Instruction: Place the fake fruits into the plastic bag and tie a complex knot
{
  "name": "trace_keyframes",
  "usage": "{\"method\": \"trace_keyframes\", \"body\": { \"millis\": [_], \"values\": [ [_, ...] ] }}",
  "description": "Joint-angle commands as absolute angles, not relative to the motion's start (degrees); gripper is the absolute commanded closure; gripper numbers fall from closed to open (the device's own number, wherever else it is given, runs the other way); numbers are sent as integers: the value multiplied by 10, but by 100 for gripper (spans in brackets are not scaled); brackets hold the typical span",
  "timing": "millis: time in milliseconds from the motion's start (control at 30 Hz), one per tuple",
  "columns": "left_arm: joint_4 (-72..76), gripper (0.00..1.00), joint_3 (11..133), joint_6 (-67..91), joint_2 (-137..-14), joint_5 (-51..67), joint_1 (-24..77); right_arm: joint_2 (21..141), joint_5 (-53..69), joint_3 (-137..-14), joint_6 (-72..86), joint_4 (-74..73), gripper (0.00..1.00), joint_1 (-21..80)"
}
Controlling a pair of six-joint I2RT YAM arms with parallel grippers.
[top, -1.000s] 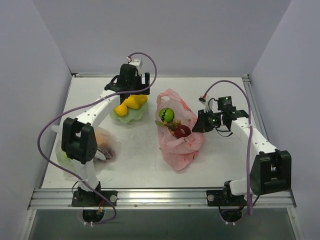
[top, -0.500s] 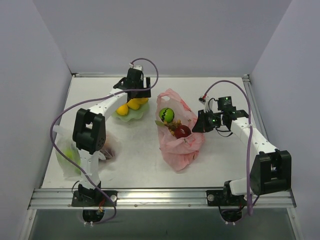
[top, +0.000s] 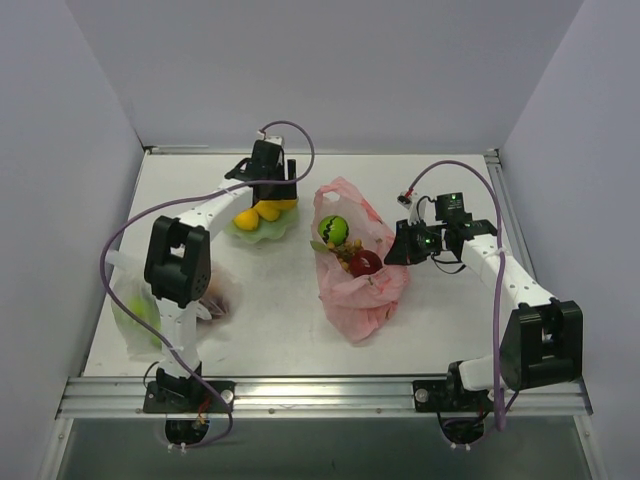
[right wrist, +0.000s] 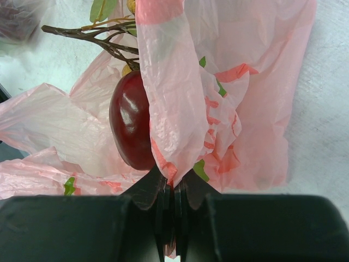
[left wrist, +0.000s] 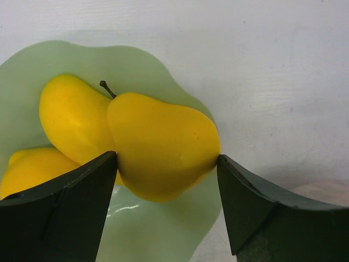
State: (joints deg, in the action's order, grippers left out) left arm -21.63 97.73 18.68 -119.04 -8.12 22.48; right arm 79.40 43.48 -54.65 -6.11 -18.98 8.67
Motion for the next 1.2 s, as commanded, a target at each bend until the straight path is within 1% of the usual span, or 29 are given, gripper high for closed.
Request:
{"method": "trace_keyframes", "body": {
  "millis": [0,133,267,333,500,600,633,667,767,833,867,900,967,1067,1100,1167],
  "values": [
    [-197,20,960,175,-1094,-54,219,780,439,-553,-66,-205,100,85],
    [-193,25,928,156,-1023,-21,219,786,441,-558,-65,-205,100,85],
    [-177,25,883,154,-952,85,227,791,446,-562,-58,-200,100,85],
    [-165,24,853,156,-922,112,254,796,448,-566,-55,-198,100,85],
    [-116,24,818,170,-913,129,337,805,456,-573,-39,-191,100,85],
    [-92,23,828,185,-944,126,381,807,451,-577,-36,-190,100,84],
    [-92,21,842,195,-965,120,385,807,447,-578,-37,-191,100,84],
    [-97,13,850,205,-975,116,385,807,439,-578,-39,-192,100,84],
    [-124,2,874,198,-987,100,378,807,432,-578,-47,-197,100,80],
    [-120,3,864,177,-975,126,350,807,425,-579,-50,-206,100,73],
    [-113,3,851,165,-969,174,334,802,428,-578,-50,-211,100,69],
    [-108,3,845,154,-962,193,306,798,430,-575,-49,-213,100,63],
    [-106,3,845,147,-962,210,280,783,434,-559,-47,-212,100,46],
    [-96,3,855,120,-976,200,258,761,446,-537,-45,-216,100,20],
    [-95,3,869,95,-983,168,260,756,446,-531,-44,-218,100,14],
    [-84,4,888,76,-1014,144,262,741,446,-516,-42,-219,100,2]
  ]
}}
